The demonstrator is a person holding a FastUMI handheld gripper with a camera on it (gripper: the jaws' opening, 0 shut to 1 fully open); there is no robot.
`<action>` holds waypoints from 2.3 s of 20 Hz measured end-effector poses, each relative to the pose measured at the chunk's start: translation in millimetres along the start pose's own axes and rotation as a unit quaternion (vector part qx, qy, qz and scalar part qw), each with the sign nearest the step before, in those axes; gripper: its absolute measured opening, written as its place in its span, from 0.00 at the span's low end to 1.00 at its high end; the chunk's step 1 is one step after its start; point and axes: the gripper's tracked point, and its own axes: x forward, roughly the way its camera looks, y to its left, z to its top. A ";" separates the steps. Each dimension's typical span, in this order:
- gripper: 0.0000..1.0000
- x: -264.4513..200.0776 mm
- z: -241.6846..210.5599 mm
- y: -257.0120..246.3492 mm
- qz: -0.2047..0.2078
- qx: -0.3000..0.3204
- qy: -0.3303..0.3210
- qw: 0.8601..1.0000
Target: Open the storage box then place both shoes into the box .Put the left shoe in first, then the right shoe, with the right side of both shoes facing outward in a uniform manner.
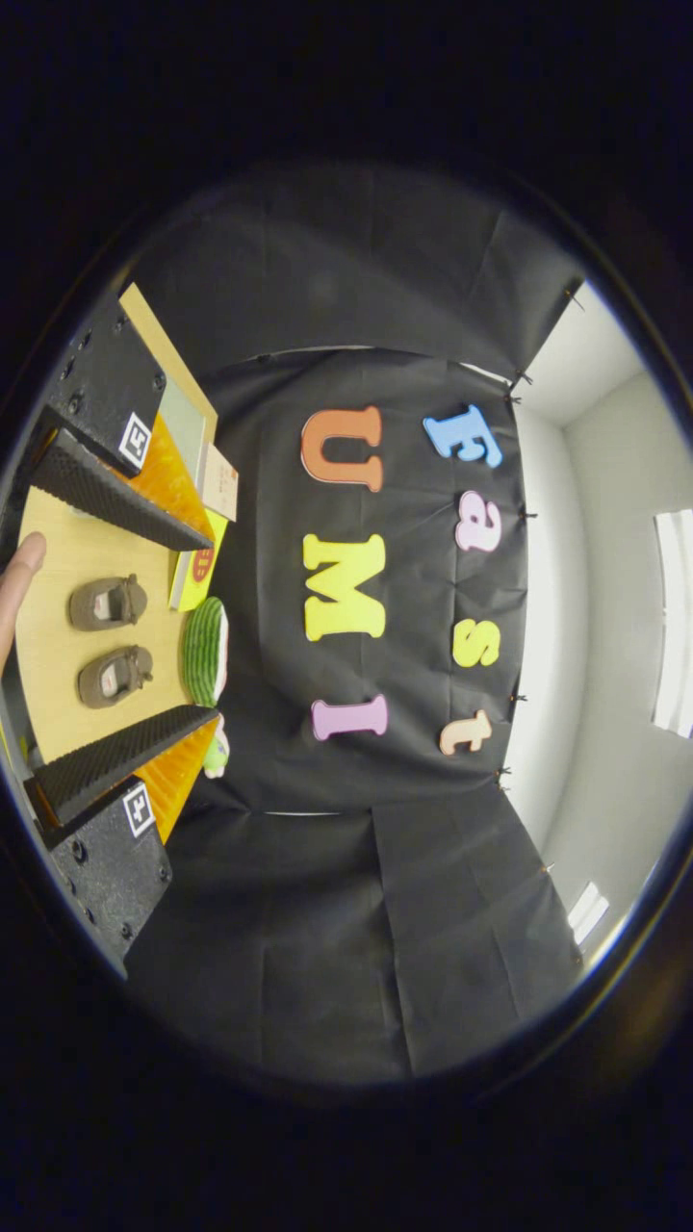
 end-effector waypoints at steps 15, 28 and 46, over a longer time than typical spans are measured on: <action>1.00 66.3 -9.4 15.3 0.038 0.032 0.024 0.998; 1.00 202.7 -111.4 74.1 0.159 0.082 0.208 0.962; 0.98 257.6 -221.4 153.4 0.374 0.266 0.436 0.774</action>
